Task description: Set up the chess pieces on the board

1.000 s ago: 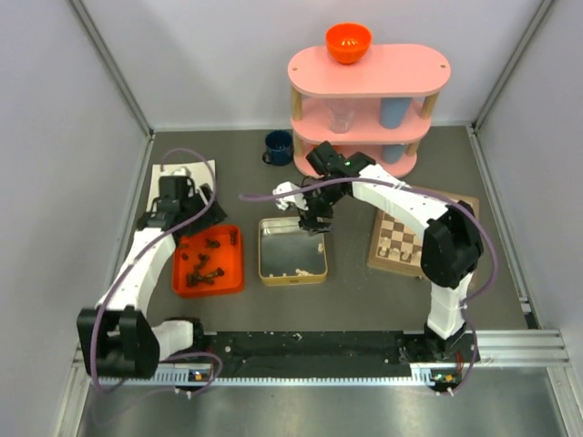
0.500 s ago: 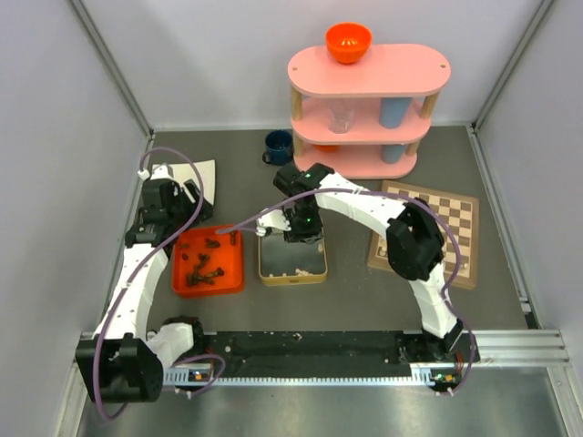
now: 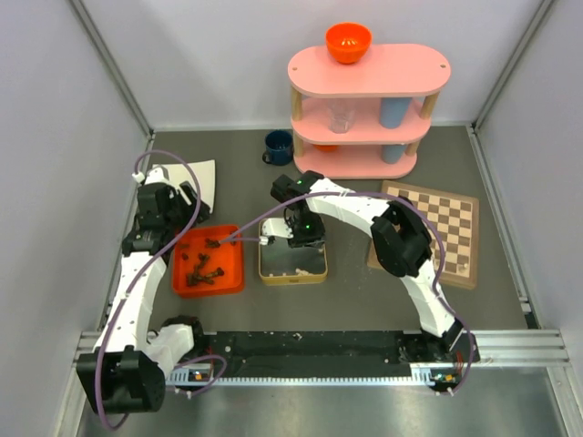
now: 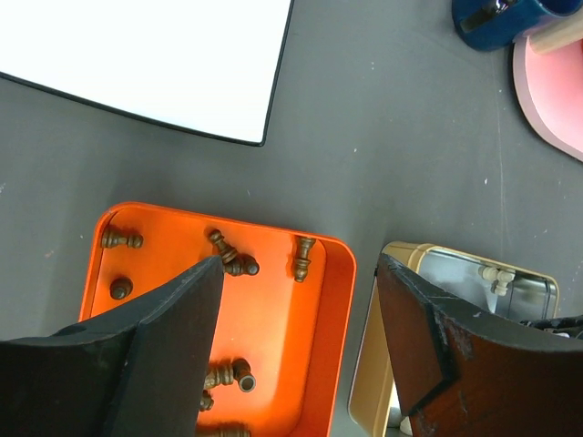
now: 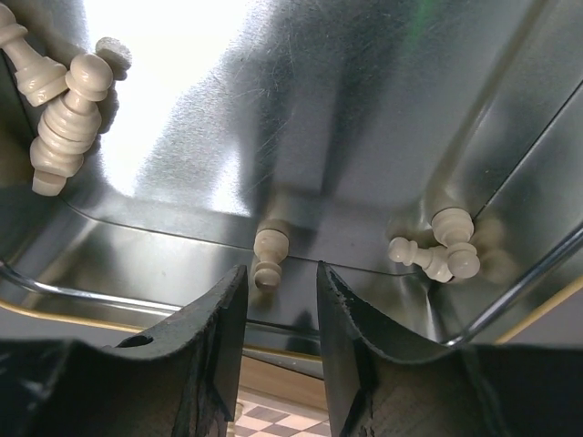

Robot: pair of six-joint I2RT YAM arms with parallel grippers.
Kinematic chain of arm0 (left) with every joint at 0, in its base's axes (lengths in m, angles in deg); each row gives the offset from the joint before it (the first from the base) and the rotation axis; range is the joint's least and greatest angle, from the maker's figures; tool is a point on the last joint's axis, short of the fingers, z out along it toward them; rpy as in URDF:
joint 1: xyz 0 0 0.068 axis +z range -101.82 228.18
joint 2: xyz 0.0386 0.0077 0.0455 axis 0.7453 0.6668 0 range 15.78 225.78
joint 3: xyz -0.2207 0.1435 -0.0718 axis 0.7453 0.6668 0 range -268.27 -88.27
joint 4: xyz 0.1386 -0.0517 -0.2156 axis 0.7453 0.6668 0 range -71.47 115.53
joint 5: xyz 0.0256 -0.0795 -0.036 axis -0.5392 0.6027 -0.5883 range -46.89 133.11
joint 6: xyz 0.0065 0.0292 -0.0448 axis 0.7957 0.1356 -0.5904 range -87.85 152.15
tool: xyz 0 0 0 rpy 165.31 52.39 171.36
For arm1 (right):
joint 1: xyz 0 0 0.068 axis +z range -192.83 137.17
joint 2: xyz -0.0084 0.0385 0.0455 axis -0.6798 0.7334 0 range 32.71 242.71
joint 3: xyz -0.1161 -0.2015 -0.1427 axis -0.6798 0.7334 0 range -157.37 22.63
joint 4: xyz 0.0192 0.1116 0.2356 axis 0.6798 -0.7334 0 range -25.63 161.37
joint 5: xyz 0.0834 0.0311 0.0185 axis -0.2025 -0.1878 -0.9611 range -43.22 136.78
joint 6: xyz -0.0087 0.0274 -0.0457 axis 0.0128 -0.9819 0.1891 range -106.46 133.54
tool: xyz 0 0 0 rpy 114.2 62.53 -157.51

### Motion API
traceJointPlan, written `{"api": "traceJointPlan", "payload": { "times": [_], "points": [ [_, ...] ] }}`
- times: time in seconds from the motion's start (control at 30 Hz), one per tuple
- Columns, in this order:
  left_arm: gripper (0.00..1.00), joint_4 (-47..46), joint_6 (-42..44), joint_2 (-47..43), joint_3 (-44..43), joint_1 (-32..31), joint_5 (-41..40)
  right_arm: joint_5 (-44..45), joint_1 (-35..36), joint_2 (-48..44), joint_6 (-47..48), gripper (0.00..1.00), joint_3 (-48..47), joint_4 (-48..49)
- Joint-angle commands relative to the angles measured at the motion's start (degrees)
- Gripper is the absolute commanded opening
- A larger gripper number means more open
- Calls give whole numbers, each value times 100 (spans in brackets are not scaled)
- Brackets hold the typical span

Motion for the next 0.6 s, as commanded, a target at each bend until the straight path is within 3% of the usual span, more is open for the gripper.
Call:
{"api": "traceJointPlan", "payload": {
  "times": [0.0,0.37,0.57],
  "points": [
    [73,-227,-36,-147,119,45,-9,161,84,-20,34,33,-1,-73],
    [73,-227,-37,-200,163,71,27,144,84,77,61,26,184,-117],
    [73,-227,-45,-209,163,80,36,135,84,77,35,13,114,-161]
  ]
}}
